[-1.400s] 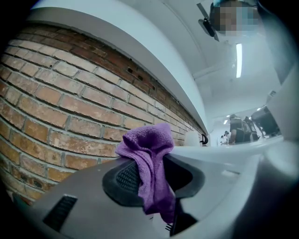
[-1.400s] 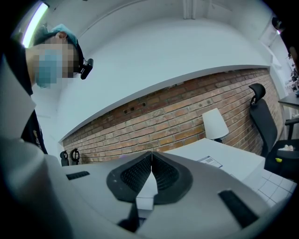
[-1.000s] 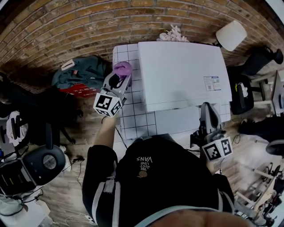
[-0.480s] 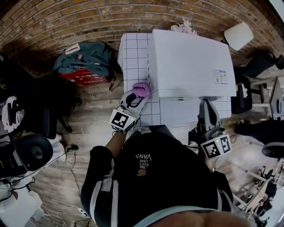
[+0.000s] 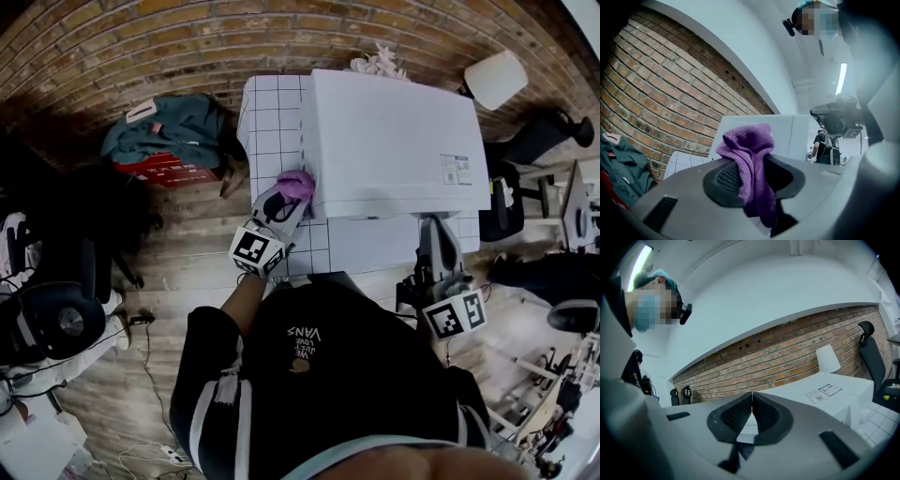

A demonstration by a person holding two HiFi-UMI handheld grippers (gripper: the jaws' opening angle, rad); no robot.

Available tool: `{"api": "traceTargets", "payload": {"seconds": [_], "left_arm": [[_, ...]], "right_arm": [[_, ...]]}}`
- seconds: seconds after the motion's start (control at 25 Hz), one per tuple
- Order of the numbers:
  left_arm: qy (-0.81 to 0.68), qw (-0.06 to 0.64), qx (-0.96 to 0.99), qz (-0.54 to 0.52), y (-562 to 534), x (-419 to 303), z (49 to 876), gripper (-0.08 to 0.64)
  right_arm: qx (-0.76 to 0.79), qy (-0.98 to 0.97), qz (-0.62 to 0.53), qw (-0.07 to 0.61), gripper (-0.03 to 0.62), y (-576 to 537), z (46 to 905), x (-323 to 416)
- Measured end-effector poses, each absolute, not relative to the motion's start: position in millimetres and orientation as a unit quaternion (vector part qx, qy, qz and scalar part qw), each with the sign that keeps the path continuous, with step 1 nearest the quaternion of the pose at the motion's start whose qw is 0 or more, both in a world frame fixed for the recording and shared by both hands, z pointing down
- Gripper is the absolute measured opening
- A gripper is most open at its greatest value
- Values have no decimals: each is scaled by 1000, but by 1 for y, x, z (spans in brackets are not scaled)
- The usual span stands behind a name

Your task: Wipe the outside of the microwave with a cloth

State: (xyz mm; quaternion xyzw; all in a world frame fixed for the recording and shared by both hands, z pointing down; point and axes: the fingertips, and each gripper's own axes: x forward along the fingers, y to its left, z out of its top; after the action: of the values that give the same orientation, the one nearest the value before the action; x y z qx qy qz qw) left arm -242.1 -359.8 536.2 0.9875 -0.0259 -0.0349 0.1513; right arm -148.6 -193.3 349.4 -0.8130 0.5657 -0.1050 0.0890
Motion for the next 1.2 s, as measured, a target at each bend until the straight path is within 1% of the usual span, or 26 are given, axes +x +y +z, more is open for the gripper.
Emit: {"api": "traceTargets", "payload": {"seconds": [0.44,0.8,1.04,1.2], "left_arm": [[-53,125,990,-32,-459,-168,540,132],[-81,130,988,-12,-528,-116,547,132],[-98,152,983,-12,-549,-103,550,132],[-110,155,982,-18,-549,-117,546,132]], "right_arm": [[-816,561,-113,80,0,-202,349,-100],[-818,558,-118,75,0,-206,348,-73],[-815,561,-124,75,0,-209,354,-76],[-808,571,-123,76,0,-214,354,-85]]}}
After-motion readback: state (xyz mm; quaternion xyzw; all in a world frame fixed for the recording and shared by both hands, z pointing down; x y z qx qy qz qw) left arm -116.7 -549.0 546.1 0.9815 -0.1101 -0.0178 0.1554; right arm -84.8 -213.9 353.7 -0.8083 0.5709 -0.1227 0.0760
